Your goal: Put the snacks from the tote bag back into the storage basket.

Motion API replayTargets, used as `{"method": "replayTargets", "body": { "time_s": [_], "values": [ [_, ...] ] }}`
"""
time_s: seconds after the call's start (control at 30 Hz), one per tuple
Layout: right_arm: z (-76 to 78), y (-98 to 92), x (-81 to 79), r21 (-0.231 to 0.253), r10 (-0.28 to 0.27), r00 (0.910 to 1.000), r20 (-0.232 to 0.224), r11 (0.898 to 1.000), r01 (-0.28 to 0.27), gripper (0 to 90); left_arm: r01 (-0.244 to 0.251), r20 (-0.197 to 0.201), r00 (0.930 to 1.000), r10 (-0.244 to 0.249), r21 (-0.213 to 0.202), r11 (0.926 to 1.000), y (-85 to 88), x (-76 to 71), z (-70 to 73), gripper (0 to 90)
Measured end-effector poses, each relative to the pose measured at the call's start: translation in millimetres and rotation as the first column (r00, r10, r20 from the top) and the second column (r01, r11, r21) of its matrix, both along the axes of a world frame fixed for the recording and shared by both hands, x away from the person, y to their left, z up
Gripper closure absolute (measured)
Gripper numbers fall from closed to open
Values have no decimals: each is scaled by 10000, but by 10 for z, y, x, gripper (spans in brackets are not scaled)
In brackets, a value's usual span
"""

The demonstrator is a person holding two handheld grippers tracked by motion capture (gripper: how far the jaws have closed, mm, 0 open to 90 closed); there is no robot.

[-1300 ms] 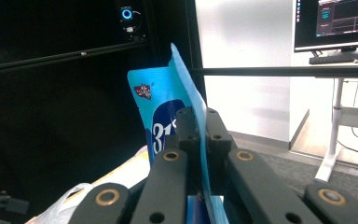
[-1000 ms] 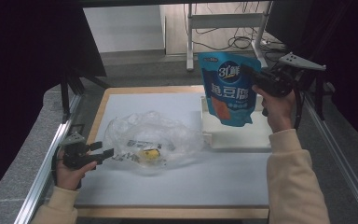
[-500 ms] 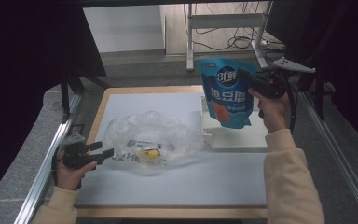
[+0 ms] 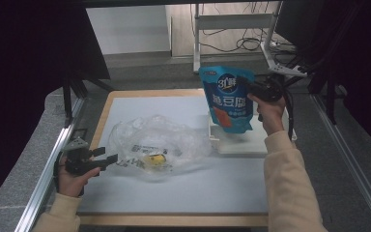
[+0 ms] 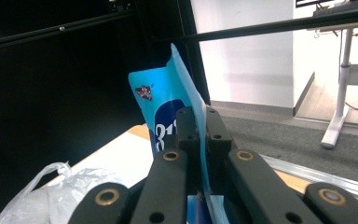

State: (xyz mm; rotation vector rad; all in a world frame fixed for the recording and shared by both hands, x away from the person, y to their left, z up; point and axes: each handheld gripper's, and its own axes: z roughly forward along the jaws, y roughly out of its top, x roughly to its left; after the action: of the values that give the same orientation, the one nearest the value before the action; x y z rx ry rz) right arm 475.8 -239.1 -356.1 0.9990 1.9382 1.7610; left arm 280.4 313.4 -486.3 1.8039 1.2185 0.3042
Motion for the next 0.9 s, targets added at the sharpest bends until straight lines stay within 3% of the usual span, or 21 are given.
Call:
{"method": "replayTargets", "body": {
  "time_s": [0.2,0.43,0.9],
  "values": [
    [-114,-21,116,130,-83,9998,-158,9999,85,874,-6,-50,10000,6,44,10000,-3,11,-18,282],
    [-134,-97,155,89,-125,9999,-68,9999,126,869,-4,-19,10000,4,23,10000,-7,9,-7,282],
    [-106,-291,96,-1044,-682,9976,117,9921,690,844,60,21,10000,-61,67,10000,-36,-9,16,281]
  ]
}}
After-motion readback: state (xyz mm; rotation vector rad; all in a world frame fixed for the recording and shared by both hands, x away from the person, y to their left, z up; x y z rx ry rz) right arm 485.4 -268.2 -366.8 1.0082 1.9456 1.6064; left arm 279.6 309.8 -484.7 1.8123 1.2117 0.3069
